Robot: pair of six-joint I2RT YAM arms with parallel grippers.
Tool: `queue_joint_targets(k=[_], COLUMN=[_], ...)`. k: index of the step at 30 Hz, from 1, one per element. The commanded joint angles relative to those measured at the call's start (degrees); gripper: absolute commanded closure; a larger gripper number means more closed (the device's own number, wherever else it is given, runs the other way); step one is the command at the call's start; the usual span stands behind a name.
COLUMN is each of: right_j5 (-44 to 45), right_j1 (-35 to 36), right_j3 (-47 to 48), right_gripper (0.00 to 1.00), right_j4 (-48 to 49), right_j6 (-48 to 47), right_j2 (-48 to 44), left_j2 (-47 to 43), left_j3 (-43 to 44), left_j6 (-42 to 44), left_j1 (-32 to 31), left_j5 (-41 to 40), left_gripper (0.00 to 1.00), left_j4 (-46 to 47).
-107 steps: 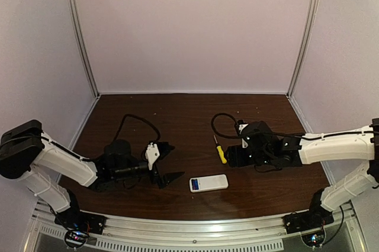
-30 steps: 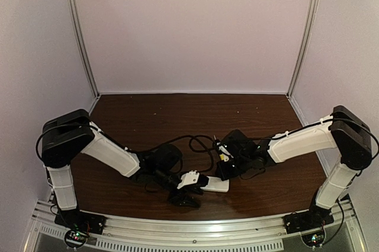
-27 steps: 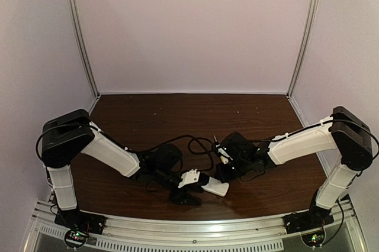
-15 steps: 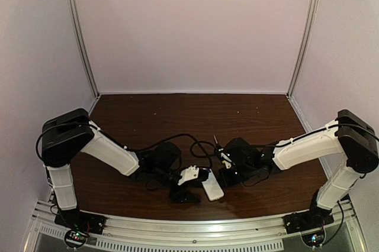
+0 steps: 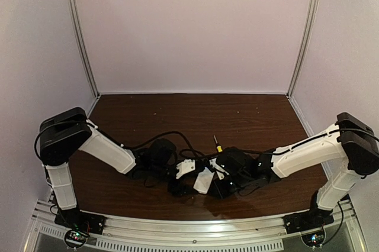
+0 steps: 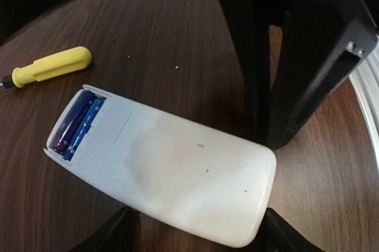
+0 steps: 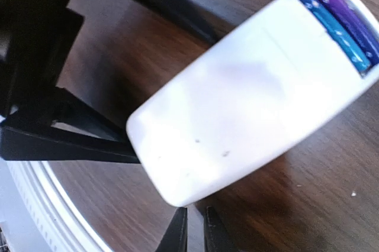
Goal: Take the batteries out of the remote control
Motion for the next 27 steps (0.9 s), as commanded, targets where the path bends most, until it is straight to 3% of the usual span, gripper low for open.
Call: queue_joint_targets(k=[1,7,10,15,21,27], right_j5=[-3.8,-3.2,-1.5,-2.2,-2.6,8.7], right_j1=[1.2,2.1,2.1,2.1,2.1,1.2], right_j3=[2.3,3.7,4.8,6.0,4.8,2.8], right_gripper=[0.89,0.89,0.89,0.89,0.88,0.69], right_j4=[5.1,9.1,11.8,14.8,11.9,1.8], right_j6=[0.6,1.1,1.5,1.7,2.1,2.1], right_j2=[0.6,3.7,5.7,5.5,-2.2,-12.3], left_j2=[0.4,-0.4,-1.5,-2.6,-2.7,-2.7], left_j3=[-0.8,-1.4,-2.1,-2.2,-2.1,-2.8], left_j6=[-1.7,-1.1,-0.7,-1.1,-2.1,-2.3], left_j1=[0.2,0.2,0.2,0.2,0.2,-0.1], left_j5=[-2.4,-1.2,-0.3,-0.9,-3.6,-6.0], left_gripper=[0.25,0.17,0.03,0.03,0.04,0.08], left_j4=[2.0,2.2,1.9,1.6,3.2,5.7])
